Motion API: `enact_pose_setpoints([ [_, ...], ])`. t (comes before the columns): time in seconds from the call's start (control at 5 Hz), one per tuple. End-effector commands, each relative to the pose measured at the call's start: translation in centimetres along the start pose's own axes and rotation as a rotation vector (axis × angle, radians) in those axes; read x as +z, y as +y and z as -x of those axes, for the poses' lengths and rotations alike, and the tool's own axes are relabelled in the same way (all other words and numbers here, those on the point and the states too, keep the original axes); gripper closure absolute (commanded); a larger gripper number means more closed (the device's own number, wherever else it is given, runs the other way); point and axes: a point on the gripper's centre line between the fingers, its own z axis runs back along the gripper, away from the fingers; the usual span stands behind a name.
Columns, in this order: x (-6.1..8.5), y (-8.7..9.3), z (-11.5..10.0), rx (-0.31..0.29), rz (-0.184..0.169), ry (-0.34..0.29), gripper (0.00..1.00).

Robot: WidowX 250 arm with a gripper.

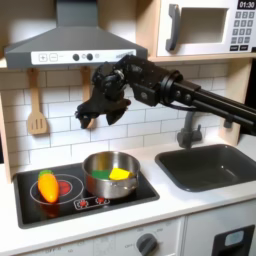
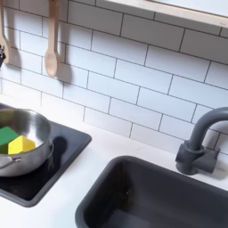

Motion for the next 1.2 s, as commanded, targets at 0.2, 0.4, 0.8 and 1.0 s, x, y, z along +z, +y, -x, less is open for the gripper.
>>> enact_pose_setpoints([
  [0.2, 0.3, -0.7, -2.6, -0.011, 0.045, -0.164, 0.0],
  [0.4, 0.8, -0.7, -3.4, -0.004, 0.043, -0.222, 0.0],
  [0.8, 0.7, -0.4, -5.5, 0.001, 0.025, -0.298, 0.0],
  [1.0, 1.2, -1.1, -6.8, -0.02, 0.032, -0.349, 0.0],
])
